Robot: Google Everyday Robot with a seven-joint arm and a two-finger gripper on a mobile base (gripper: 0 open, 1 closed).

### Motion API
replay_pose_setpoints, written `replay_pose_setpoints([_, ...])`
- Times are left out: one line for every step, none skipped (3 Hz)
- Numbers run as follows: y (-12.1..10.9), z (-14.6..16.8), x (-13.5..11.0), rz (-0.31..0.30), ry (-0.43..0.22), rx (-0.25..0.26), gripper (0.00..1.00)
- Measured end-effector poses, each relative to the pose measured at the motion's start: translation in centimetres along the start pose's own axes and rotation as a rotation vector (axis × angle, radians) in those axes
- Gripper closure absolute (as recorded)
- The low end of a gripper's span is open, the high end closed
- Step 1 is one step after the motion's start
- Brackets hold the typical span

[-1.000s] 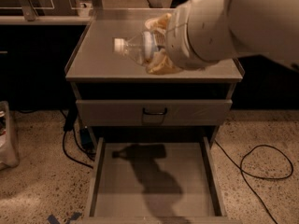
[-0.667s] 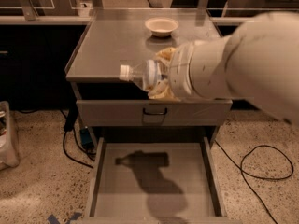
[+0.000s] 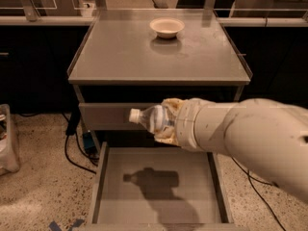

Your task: Place blue plastic bottle into middle drawer

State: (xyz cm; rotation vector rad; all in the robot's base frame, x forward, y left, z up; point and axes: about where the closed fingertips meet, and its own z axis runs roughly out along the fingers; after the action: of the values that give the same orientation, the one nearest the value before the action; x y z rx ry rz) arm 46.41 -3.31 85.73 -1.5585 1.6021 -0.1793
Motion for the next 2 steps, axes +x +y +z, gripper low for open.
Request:
replay_pose_setpoints([2.6, 2.2, 1.8, 0.01, 0.009, -0.021, 1.0])
replay_pose_setpoints([3.7, 4.6, 2.8, 0.039, -0.019, -0.008, 1.0])
